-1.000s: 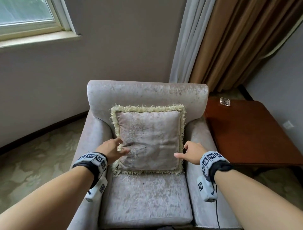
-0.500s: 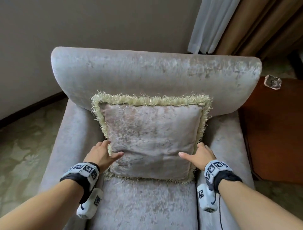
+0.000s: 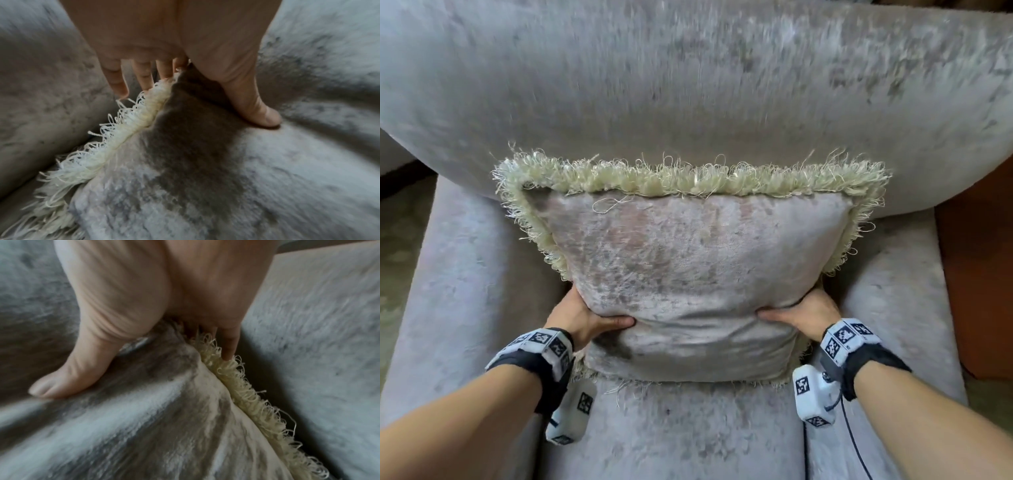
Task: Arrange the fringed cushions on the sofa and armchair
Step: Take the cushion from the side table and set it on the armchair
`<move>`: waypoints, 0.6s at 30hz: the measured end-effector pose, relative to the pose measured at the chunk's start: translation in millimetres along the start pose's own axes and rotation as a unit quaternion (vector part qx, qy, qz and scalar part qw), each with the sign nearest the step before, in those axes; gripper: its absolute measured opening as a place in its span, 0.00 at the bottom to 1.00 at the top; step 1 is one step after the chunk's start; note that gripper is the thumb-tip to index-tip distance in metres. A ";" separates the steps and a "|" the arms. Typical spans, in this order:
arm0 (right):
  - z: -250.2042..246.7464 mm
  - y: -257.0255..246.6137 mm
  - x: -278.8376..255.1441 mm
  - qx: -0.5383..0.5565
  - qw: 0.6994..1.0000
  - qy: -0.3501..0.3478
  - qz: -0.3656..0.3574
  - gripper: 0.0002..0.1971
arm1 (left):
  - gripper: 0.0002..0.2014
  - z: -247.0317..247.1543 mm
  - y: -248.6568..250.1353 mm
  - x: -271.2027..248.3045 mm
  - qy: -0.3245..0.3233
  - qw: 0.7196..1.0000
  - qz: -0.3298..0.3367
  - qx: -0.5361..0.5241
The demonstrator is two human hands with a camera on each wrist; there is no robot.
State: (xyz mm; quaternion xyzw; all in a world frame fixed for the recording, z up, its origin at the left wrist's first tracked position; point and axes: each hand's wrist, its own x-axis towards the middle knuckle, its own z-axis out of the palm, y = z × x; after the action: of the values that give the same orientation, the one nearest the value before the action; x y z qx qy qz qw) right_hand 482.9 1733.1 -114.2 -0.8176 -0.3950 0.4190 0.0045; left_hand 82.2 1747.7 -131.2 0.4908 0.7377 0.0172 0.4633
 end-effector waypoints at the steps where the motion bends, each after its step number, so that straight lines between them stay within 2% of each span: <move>1: 2.0 3.6 6.6 0.012 1.000 -0.009 -0.003 0.81 | 0.58 4.5 -1.8 4.7 -0.008 1.000 0.002 0.016; 4: 0.1 2.4 12.6 0.066 0.998 -0.004 -0.010 0.75 | 0.58 13.8 -1.5 8.3 -0.003 0.999 0.004 0.032; 7: -4.2 -2.9 -2.9 0.094 0.995 0.022 -0.013 0.72 | 0.50 14.4 0.0 -5.5 0.019 1.000 0.021 -0.012; 11: -16.3 -2.3 -37.6 0.104 0.994 0.028 -0.018 0.60 | 0.44 9.9 -9.1 -30.6 0.012 0.995 0.002 -0.097; 15: -43.4 -22.5 -68.2 0.089 0.990 0.051 -0.097 0.53 | 0.43 20.1 -28.3 -57.3 -0.003 0.982 0.018 -0.189; 16: -51.8 -35.3 -76.5 0.087 0.988 0.048 -0.119 0.49 | 0.43 22.9 -30.3 -64.3 -0.002 0.979 0.022 -0.205; 18: -66.9 -59.0 -86.8 0.065 0.985 0.033 -0.156 0.49 | 0.42 30.5 -31.9 -73.8 0.002 0.971 0.020 -0.239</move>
State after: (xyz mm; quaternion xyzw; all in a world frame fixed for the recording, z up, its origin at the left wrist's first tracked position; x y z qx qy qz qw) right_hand 461.9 1739.0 8.3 -0.7576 -0.4891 0.4105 0.1356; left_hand 87.5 1663.4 -114.6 0.3804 0.7033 0.2036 0.5650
